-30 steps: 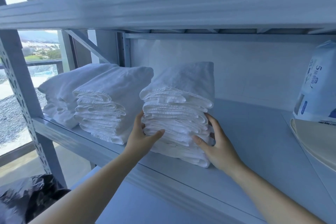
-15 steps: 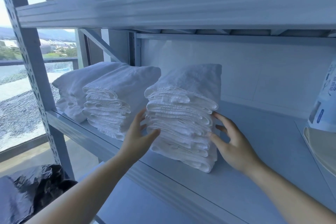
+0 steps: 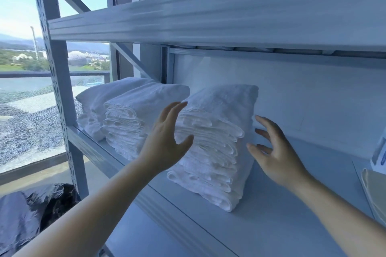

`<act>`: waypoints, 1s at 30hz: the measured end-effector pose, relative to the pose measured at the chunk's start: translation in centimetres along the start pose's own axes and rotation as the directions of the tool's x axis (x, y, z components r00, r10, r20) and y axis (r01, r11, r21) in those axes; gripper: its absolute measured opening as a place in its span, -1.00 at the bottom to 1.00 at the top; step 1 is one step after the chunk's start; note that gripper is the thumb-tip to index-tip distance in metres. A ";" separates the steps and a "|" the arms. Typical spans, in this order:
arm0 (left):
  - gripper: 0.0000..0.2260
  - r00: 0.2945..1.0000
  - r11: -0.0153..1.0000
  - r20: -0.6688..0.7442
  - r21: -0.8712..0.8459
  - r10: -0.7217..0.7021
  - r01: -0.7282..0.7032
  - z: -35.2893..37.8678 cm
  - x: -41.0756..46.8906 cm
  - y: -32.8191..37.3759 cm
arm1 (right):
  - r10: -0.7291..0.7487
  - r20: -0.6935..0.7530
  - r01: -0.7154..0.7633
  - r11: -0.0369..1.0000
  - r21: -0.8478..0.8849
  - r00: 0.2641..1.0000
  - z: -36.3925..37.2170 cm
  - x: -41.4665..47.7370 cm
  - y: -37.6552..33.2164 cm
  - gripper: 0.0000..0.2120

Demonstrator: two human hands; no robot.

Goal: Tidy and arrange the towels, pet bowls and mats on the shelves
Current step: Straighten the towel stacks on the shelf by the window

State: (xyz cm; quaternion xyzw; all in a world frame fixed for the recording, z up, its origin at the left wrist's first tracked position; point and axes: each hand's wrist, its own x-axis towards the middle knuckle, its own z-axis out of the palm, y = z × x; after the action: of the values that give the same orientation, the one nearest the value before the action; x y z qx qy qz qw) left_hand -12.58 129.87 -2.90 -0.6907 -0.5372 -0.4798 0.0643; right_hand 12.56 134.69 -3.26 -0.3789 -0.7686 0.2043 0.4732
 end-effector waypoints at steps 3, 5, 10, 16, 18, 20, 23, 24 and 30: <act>-0.35 0.988 0.980 0.067 0.131 0.142 -0.150 1.2 0.3 1.8 | -0.112 0.136 0.126 0.986 -0.105 0.984 -1.0 1.0 0.6 -0.31; -0.36 0.978 0.965 0.094 0.168 0.188 -0.201 2.1 0.7 2.8 | -0.169 0.228 0.211 0.962 -0.173 0.959 -1.6 1.7 1.0 -0.24; -0.41 0.972 0.941 0.149 0.261 0.182 -0.216 4.4 1.1 4.0 | -0.139 0.327 0.206 0.962 -0.179 0.935 -2.1 3.6 2.1 -0.12; -0.49 0.980 0.945 0.106 0.263 0.170 -0.193 5.4 0.2 3.7 | -0.114 0.353 0.160 0.982 -0.104 0.929 -1.4 4.2 3.0 -0.17; -0.43 0.974 0.932 0.128 0.289 0.188 -0.218 5.4 0.2 3.1 | -0.118 0.350 0.146 0.988 -0.053 0.929 -1.1 4.0 3.2 -0.19; -0.35 0.967 0.918 0.157 0.314 0.200 -0.241 5.4 0.1 2.5 | -0.126 0.349 0.144 0.989 -0.026 0.929 -0.9 4.0 3.5 -0.20; -0.31 0.967 0.915 0.151 0.322 0.204 -0.244 5.5 -0.1 2.0 | -0.145 0.347 0.155 0.988 -0.002 0.927 -0.6 4.0 3.7 -0.21; -0.31 0.968 0.915 0.144 0.322 0.205 -0.242 5.5 0.0 1.9 | -0.153 0.341 0.158 0.987 0.011 0.928 -0.4 4.1 3.8 -0.21; -0.34 0.968 0.920 0.127 0.304 0.218 -0.247 4.9 0.1 1.0 | -0.181 0.274 0.168 0.983 0.068 0.945 1.3 4.1 3.5 -0.29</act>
State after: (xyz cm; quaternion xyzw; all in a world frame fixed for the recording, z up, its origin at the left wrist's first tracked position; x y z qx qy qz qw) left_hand -8.90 132.42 -5.02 -0.7513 -0.5237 -0.3445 0.2065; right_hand 11.71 140.13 -3.88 -0.2664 -0.8535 0.2296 0.3845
